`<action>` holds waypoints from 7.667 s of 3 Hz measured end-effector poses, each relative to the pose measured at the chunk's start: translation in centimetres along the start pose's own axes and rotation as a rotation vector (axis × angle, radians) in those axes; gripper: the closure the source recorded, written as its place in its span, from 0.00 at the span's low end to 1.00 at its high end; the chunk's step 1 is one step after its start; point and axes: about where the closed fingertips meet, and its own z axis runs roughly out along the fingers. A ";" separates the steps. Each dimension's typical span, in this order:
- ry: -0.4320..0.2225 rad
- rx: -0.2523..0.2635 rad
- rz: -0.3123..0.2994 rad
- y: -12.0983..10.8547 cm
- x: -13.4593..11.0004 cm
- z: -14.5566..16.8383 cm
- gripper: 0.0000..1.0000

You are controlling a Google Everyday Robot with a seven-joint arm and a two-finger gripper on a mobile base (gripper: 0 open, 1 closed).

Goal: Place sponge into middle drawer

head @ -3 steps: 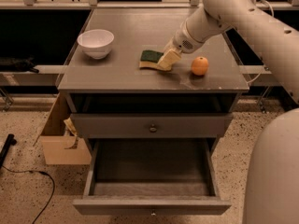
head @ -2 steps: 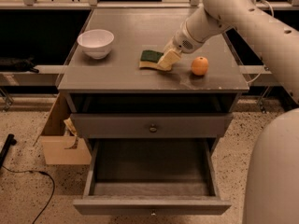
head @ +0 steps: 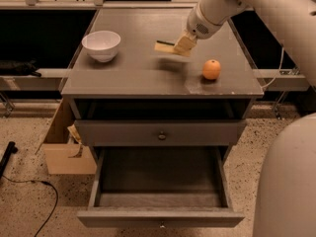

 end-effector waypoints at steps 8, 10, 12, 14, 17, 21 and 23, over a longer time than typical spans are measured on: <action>-0.117 0.149 0.221 16.4 9.1 -11.0 1.00; -0.104 0.097 0.251 20.6 11.4 -8.2 1.00; -0.103 0.049 0.276 25.4 14.7 -5.1 1.00; -0.048 -0.054 0.311 28.7 17.5 1.5 1.00; 0.024 -0.123 0.418 31.1 23.4 7.3 1.00; 0.076 -0.198 0.397 28.6 21.7 15.0 1.00; 0.159 -0.251 0.470 30.4 25.6 17.4 1.00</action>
Offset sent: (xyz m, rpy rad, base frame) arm -0.0560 -0.0496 0.0528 -0.0155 -0.0735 -0.1208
